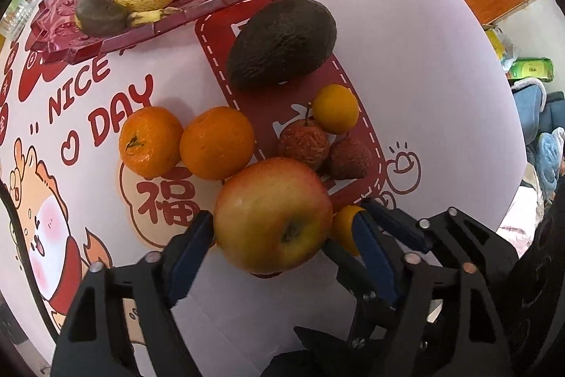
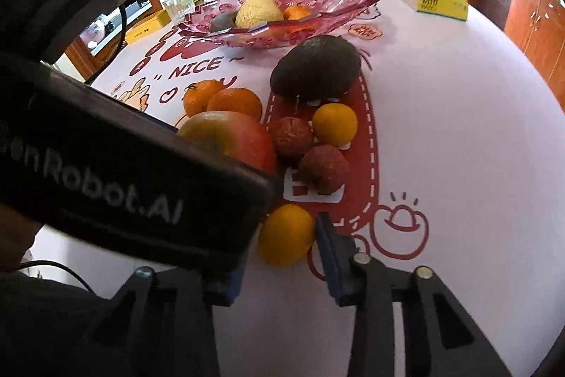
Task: Organize fruits
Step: 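Grasp the red apple with the left tool while the right tool grasps a small yellow orange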
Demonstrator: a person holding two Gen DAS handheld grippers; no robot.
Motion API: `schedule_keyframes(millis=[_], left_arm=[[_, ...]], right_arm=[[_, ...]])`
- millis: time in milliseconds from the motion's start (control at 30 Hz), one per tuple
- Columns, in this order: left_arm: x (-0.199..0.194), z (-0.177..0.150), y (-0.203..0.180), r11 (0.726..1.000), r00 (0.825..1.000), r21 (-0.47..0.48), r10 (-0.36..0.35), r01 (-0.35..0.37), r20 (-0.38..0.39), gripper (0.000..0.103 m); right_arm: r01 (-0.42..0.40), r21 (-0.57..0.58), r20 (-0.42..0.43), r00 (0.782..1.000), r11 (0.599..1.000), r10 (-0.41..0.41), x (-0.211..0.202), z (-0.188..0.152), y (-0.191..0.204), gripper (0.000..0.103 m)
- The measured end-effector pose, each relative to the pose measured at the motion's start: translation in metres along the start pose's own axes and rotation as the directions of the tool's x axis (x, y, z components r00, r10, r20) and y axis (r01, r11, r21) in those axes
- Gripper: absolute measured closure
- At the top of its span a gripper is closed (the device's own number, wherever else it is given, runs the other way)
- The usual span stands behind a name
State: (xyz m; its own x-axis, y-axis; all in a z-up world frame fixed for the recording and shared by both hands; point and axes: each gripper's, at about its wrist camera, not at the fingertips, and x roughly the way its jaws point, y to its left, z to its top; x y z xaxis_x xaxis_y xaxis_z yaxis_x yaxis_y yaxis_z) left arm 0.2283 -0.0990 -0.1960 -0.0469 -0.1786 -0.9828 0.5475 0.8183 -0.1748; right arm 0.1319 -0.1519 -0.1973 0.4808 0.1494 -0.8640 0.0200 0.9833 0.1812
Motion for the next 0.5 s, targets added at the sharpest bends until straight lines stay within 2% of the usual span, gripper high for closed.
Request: schedule_keyframes(millis=[100,367,500], left_arm=[[0.004,0.008,-0.004,1.000,1.000,0.001,0.019,-0.019,0.001,0.037],[0.002,0.010,0.007,1.000,1.000,-0.026,-0.011,0.011,-0.001,0.037],[0.003,-0.001,0.015,0.999,1.000,-0.051,-0.008,0.007,-0.008,0.037]], right_arm=[[-0.014,0.000,-0.025,1.000,1.000,0.014,0.003,0.004,-0.002,0.071],[-0.066,-0.037,-0.080,0.995,0.997,0.063,0.008,0.008,0.001,0.072],[-0.081,-0.039,-0.092,0.993,0.996,0.077,0.008,0.008,0.004,0.072]])
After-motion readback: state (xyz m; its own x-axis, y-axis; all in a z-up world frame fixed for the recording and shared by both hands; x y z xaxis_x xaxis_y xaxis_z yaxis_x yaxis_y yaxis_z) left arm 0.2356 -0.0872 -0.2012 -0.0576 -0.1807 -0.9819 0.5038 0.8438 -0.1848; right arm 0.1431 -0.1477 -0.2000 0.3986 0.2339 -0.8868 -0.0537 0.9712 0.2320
